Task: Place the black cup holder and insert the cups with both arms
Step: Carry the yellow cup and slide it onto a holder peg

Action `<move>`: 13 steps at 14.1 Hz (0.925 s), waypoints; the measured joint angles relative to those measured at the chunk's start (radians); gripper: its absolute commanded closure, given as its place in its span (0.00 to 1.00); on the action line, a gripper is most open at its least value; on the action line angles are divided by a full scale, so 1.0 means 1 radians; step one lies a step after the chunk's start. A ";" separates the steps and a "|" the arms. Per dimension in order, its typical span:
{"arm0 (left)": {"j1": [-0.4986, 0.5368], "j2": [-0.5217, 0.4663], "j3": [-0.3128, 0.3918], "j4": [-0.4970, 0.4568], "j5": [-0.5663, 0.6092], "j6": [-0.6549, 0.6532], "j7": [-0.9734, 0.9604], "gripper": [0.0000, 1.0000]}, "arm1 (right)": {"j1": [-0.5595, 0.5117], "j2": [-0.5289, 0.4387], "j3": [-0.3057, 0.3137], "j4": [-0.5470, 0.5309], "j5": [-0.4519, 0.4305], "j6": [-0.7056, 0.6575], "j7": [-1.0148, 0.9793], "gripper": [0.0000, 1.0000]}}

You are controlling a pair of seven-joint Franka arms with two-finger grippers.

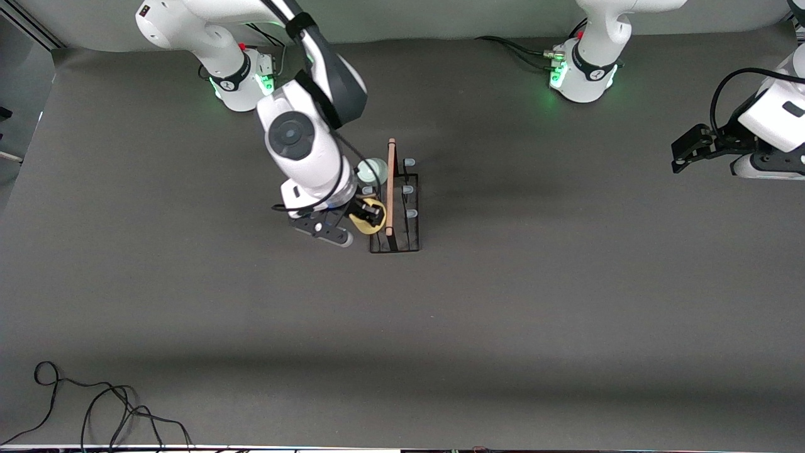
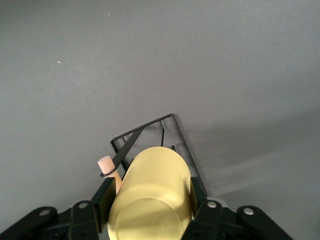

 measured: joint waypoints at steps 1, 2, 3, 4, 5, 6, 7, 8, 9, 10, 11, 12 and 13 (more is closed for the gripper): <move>0.000 0.000 0.000 0.000 -0.001 0.000 0.000 0.00 | 0.009 0.001 0.000 -0.008 -0.012 0.000 0.009 1.00; 0.000 0.000 0.000 0.000 -0.001 -0.001 0.000 0.00 | 0.013 0.003 0.000 -0.015 -0.018 0.001 0.012 1.00; 0.000 0.000 0.000 0.000 -0.001 -0.001 0.000 0.00 | 0.013 0.004 0.000 -0.022 -0.021 0.001 0.012 1.00; 0.000 0.000 0.000 0.000 -0.001 -0.002 0.000 0.00 | 0.013 0.004 -0.001 -0.026 -0.022 0.002 0.012 1.00; 0.000 0.000 0.000 0.000 -0.001 -0.002 0.000 0.00 | 0.013 0.004 -0.002 -0.029 -0.022 0.002 0.012 0.52; 0.000 0.000 0.000 0.000 -0.001 -0.002 0.000 0.00 | 0.013 0.004 -0.002 -0.032 -0.023 0.003 0.012 0.06; 0.000 0.000 -0.001 0.000 -0.001 -0.001 0.000 0.00 | 0.013 0.005 -0.003 -0.033 -0.023 0.004 0.012 0.00; 0.000 0.001 -0.001 0.000 -0.001 -0.002 0.000 0.00 | 0.013 0.007 -0.003 -0.033 -0.023 0.004 0.013 0.00; -0.001 0.001 -0.003 0.000 -0.001 -0.002 0.000 0.00 | 0.013 0.008 -0.003 -0.033 -0.023 0.005 0.013 0.00; -0.001 0.001 -0.005 0.000 -0.001 -0.002 0.000 0.00 | 0.013 0.008 -0.004 -0.033 -0.023 0.005 0.014 0.00; -0.002 0.002 -0.007 -0.001 -0.001 -0.001 0.000 0.00 | 0.013 0.008 -0.005 -0.033 -0.023 0.005 0.014 0.00; -0.002 0.003 -0.010 -0.001 -0.001 -0.001 0.000 0.00 | 0.012 0.008 -0.008 -0.032 -0.023 0.005 0.014 0.00; -0.002 0.003 -0.012 -0.001 -0.001 -0.001 0.000 0.00 | 0.011 0.006 -0.015 -0.029 -0.023 0.005 0.014 0.00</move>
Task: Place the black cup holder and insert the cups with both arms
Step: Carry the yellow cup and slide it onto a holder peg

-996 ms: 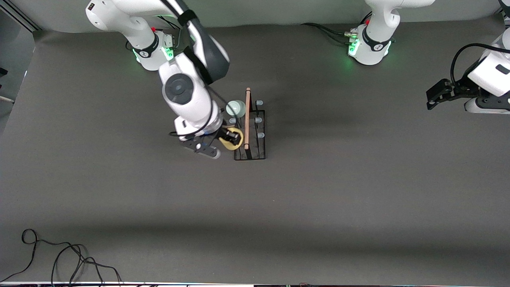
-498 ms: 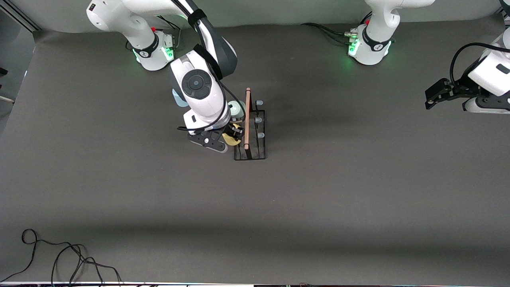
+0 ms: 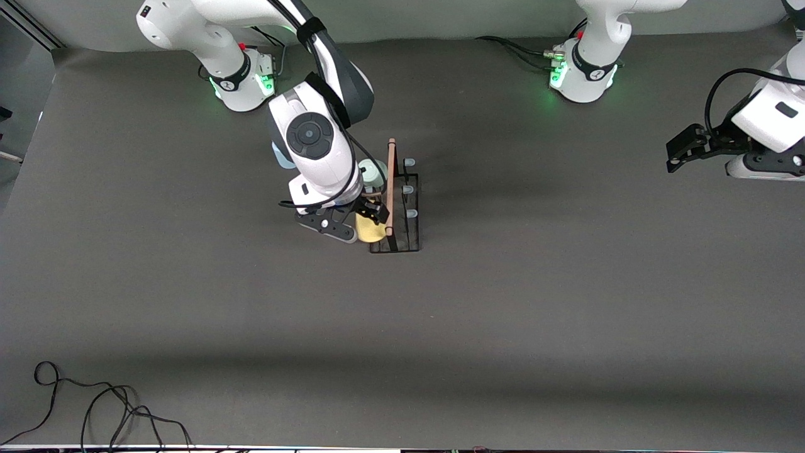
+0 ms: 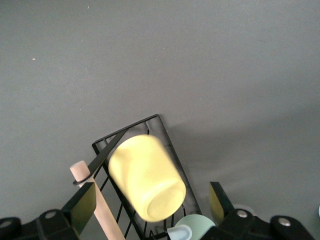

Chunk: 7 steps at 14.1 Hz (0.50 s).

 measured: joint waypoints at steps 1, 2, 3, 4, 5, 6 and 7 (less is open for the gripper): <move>0.000 0.000 -0.001 0.000 0.000 0.000 0.000 0.00 | 0.000 -0.007 -0.016 0.003 -0.001 -0.004 -0.003 0.00; 0.000 0.002 -0.002 -0.001 0.000 0.000 0.000 0.00 | 0.000 -0.019 -0.043 0.009 -0.003 -0.025 -0.020 0.00; 0.000 0.004 -0.002 -0.001 0.000 0.000 0.000 0.00 | -0.001 -0.039 -0.078 0.018 -0.004 -0.072 -0.063 0.00; 0.000 0.005 -0.003 -0.001 0.000 0.001 0.000 0.00 | -0.002 -0.064 -0.120 0.027 -0.004 -0.132 -0.115 0.00; 0.000 0.007 -0.004 -0.001 0.000 0.002 0.000 0.00 | -0.004 -0.095 -0.166 0.034 -0.004 -0.196 -0.173 0.00; 0.000 0.009 -0.006 -0.002 0.000 0.004 0.000 0.00 | -0.006 -0.130 -0.211 0.038 -0.005 -0.255 -0.230 0.00; 0.000 0.011 -0.007 -0.004 0.000 0.007 0.000 0.00 | -0.007 -0.164 -0.255 0.040 -0.005 -0.306 -0.284 0.00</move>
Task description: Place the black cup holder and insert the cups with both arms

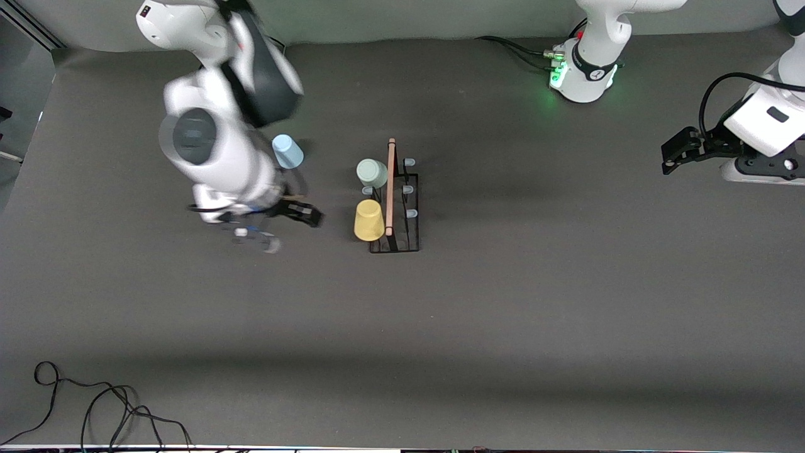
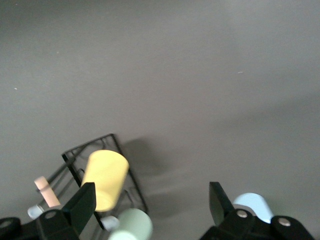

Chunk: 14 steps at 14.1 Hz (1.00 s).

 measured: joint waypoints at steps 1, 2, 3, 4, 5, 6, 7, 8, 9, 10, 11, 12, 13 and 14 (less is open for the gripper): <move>0.000 0.003 0.000 -0.003 0.000 0.004 0.000 0.00 | 0.000 -0.033 -0.047 0.004 -0.002 -0.057 -0.061 0.00; 0.000 0.006 0.000 -0.006 0.000 0.010 0.000 0.00 | -0.001 -0.061 -0.094 0.011 -0.009 -0.112 -0.126 0.00; 0.000 0.008 0.000 -0.006 0.000 0.012 0.000 0.00 | -0.001 -0.083 -0.139 0.019 -0.029 -0.161 -0.194 0.00; 0.000 0.009 0.000 -0.006 0.000 0.012 0.000 0.00 | -0.002 -0.102 -0.180 0.030 -0.058 -0.207 -0.260 0.00; 0.000 0.009 0.000 -0.006 0.000 0.012 0.000 0.00 | -0.002 -0.115 -0.214 0.044 -0.083 -0.242 -0.317 0.00; 0.000 0.009 0.000 -0.006 0.000 0.011 -0.001 0.00 | -0.002 -0.124 -0.244 0.060 -0.097 -0.270 -0.368 0.00; 0.000 0.009 -0.002 -0.006 0.000 0.010 -0.003 0.00 | -0.002 -0.127 -0.278 0.077 -0.102 -0.291 -0.417 0.00; 0.000 0.009 -0.007 -0.006 0.000 0.010 -0.011 0.00 | -0.002 -0.131 -0.318 0.094 -0.103 -0.314 -0.481 0.00; 0.000 0.009 -0.017 -0.006 0.000 0.011 -0.025 0.00 | -0.002 -0.136 -0.362 0.104 -0.104 -0.332 -0.555 0.00; 0.000 0.009 -0.025 -0.006 0.000 0.011 -0.037 0.00 | -0.003 -0.145 -0.402 0.107 -0.104 -0.345 -0.619 0.00; 0.000 0.009 -0.030 -0.006 0.000 0.011 -0.044 0.00 | -0.004 -0.153 -0.430 0.107 -0.104 -0.350 -0.660 0.00; 0.000 0.009 -0.032 -0.006 0.000 0.010 -0.049 0.00 | -0.004 -0.160 -0.444 0.106 -0.104 -0.352 -0.677 0.00; 0.000 0.009 -0.033 -0.007 0.000 0.010 -0.052 0.00 | -0.004 -0.163 -0.447 0.106 -0.104 -0.354 -0.680 0.00; 0.000 0.009 -0.035 -0.007 0.000 0.010 -0.055 0.00 | -0.002 -0.163 -0.445 0.106 -0.104 -0.356 -0.680 0.00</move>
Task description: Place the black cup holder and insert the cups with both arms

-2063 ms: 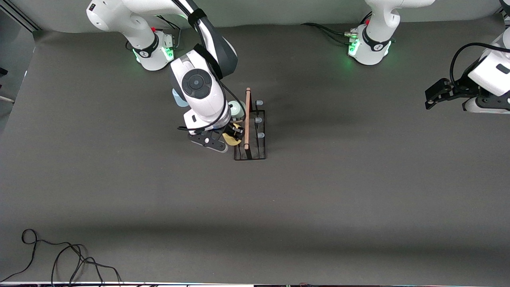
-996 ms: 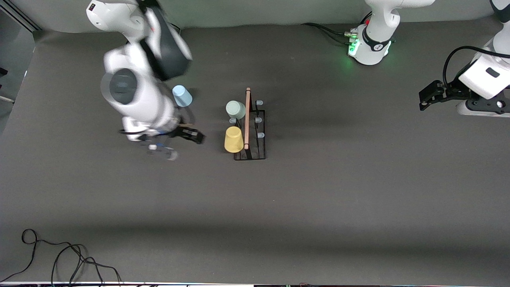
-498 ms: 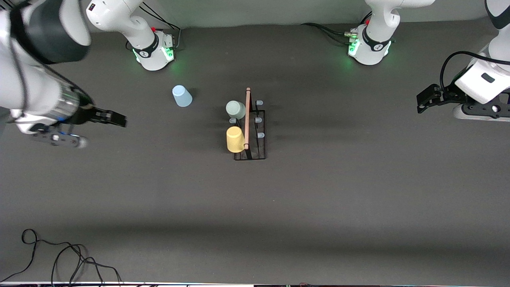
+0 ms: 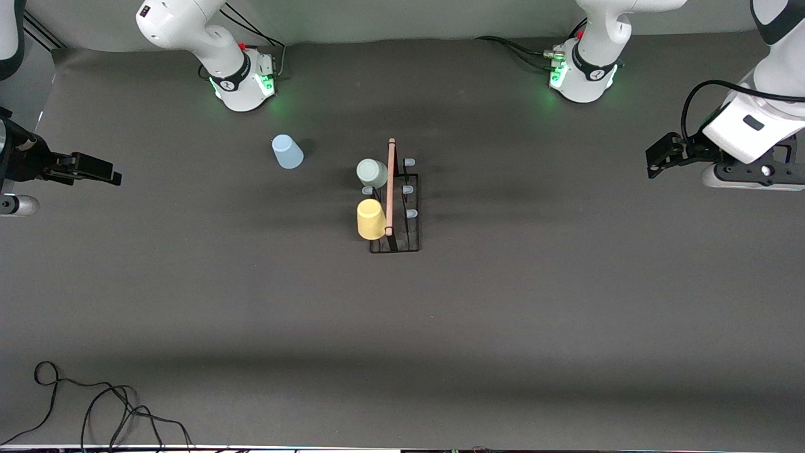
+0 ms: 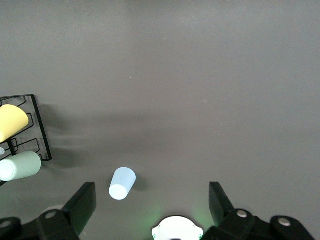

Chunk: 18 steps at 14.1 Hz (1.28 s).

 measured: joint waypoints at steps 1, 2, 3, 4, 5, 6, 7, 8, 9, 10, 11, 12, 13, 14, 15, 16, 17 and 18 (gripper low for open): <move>0.000 0.000 -0.004 0.000 0.000 0.000 -0.003 0.00 | 0.002 0.002 0.003 0.000 0.000 0.000 0.000 0.00; 0.000 0.000 -0.008 0.000 0.000 0.000 -0.005 0.00 | 0.003 0.004 0.007 0.000 0.000 0.000 0.000 0.00; -0.001 0.000 -0.011 0.000 0.000 0.000 -0.007 0.00 | 0.004 0.007 0.011 0.000 0.000 0.000 0.000 0.00; -0.001 0.000 -0.013 0.000 0.000 0.000 -0.008 0.00 | 0.004 0.008 0.015 0.000 0.000 0.000 0.000 0.00; -0.001 -0.001 -0.013 0.000 0.000 0.000 -0.008 0.00 | -0.003 0.009 0.027 0.000 -0.001 0.000 0.000 0.00; 0.000 -0.002 -0.013 0.000 0.000 0.000 -0.008 0.00 | -0.043 0.009 0.072 0.000 -0.002 0.000 0.000 0.00; 0.001 -0.004 -0.013 0.000 0.000 0.000 -0.007 0.00 | -0.127 0.009 0.159 0.001 -0.003 0.000 0.000 0.00; 0.001 -0.007 -0.012 0.001 0.000 0.000 -0.007 0.00 | -0.241 0.009 0.273 0.002 -0.008 0.000 0.001 0.00; 0.002 -0.008 -0.011 0.001 0.000 0.000 -0.007 0.00 | -0.357 0.007 0.388 0.002 -0.024 0.000 0.000 0.00; 0.003 -0.009 -0.009 0.001 0.001 0.000 -0.006 0.00 | -0.470 0.004 0.505 0.003 -0.053 0.000 0.000 0.00; 0.003 -0.009 -0.006 0.001 0.003 0.000 -0.004 0.00 | -0.581 -0.002 0.625 0.004 -0.084 0.000 0.000 0.00; 0.004 -0.009 -0.003 0.001 0.006 0.000 -0.002 0.00 | -0.680 -0.008 0.736 0.006 -0.106 0.000 0.000 0.00; 0.007 -0.009 0.000 0.001 0.008 -0.002 0.003 0.00 | -0.751 -0.015 0.815 0.007 -0.115 0.000 0.000 0.00; 0.012 -0.009 0.004 0.001 0.010 -0.006 0.014 0.00 | -0.793 -0.022 0.859 0.007 -0.120 0.002 0.000 0.00; 0.021 -0.009 0.010 0.001 0.011 -0.012 0.033 0.00 | -0.811 -0.028 0.875 0.007 -0.121 0.005 0.000 0.00; 0.033 -0.009 0.014 0.001 0.011 -0.017 0.048 0.00 | -0.816 -0.032 0.878 0.007 -0.121 0.011 0.000 0.00; 0.047 -0.009 0.017 0.001 0.011 -0.019 0.060 0.00 | -0.817 -0.035 0.878 0.007 -0.122 0.022 0.000 0.00; 0.056 -0.009 0.019 0.001 0.011 -0.019 0.066 0.00 | -0.817 -0.034 0.879 0.007 -0.122 0.038 0.000 0.00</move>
